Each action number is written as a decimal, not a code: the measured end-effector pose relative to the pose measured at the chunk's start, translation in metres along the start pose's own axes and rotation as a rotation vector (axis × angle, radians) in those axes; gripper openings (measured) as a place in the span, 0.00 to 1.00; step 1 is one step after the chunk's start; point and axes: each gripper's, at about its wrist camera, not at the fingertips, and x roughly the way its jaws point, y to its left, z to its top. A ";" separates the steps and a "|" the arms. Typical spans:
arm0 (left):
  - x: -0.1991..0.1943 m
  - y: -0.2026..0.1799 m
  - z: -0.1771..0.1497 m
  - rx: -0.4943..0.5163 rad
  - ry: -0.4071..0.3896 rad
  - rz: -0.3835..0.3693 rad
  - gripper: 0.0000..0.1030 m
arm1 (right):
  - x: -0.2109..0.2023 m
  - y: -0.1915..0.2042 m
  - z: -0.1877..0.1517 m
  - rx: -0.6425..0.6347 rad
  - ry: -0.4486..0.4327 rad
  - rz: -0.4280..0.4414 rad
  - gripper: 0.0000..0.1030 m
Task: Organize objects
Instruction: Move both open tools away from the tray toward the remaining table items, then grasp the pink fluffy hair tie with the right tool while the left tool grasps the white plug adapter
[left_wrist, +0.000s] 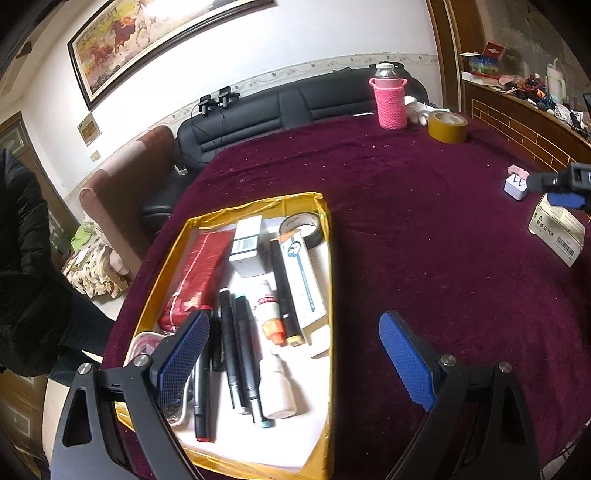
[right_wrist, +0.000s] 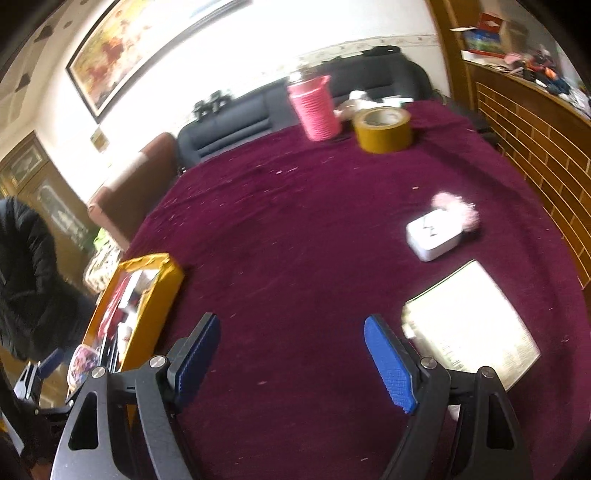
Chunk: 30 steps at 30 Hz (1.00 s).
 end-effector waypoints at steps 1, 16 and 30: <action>0.001 -0.002 0.000 0.001 0.002 -0.001 0.90 | -0.001 -0.003 0.002 0.006 -0.003 -0.004 0.82; 0.011 -0.023 0.008 0.013 0.022 -0.076 0.90 | 0.046 -0.122 0.100 0.181 0.055 -0.227 0.82; 0.012 -0.027 0.008 0.006 0.038 -0.091 0.90 | 0.107 -0.075 0.093 -0.065 0.205 -0.247 0.73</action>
